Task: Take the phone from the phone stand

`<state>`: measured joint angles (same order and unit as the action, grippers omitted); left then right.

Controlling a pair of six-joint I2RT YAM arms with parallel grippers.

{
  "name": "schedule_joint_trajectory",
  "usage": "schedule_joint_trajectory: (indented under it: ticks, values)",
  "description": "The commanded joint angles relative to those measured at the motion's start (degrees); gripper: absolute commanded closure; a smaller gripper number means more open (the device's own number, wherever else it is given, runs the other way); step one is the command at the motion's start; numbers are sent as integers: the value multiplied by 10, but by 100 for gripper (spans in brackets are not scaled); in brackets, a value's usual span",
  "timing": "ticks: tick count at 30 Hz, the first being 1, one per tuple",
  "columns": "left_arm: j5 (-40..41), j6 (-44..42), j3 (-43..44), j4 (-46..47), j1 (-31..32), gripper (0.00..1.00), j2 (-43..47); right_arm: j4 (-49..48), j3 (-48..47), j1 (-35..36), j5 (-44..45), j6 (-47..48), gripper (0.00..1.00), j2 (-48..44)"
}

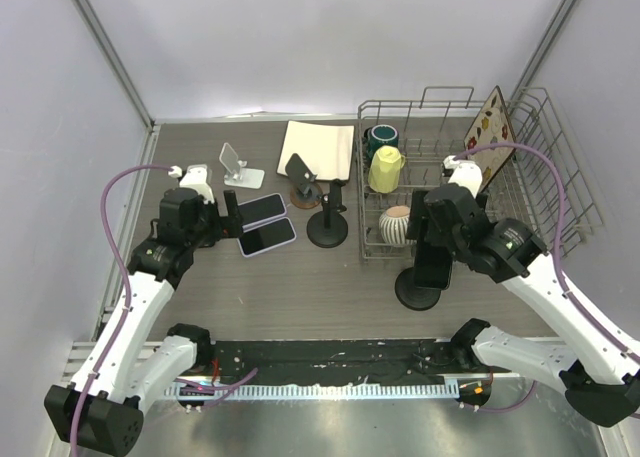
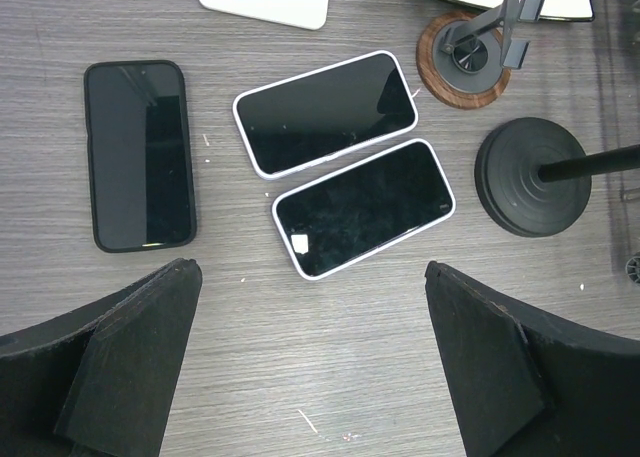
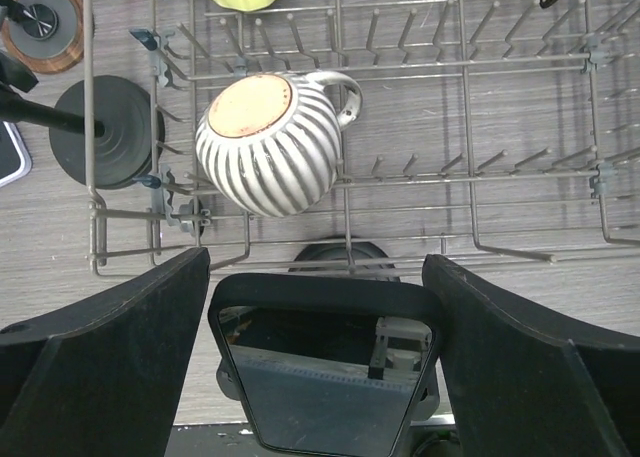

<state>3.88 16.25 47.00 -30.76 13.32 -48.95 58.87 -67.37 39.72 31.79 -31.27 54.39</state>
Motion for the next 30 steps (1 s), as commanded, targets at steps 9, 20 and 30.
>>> schedule_joint_trajectory:
  ticks: [9,20,30]
  values:
    - [3,-7,4,2,4,0,4,7,9,-1,-26,-6,28,-1]
    - [1,-7,2,3,4,0,5,-97,4,3,-194,95,79,2]
    - [-21,-5,0,7,4,0,8,-247,-59,143,-289,214,80,128]
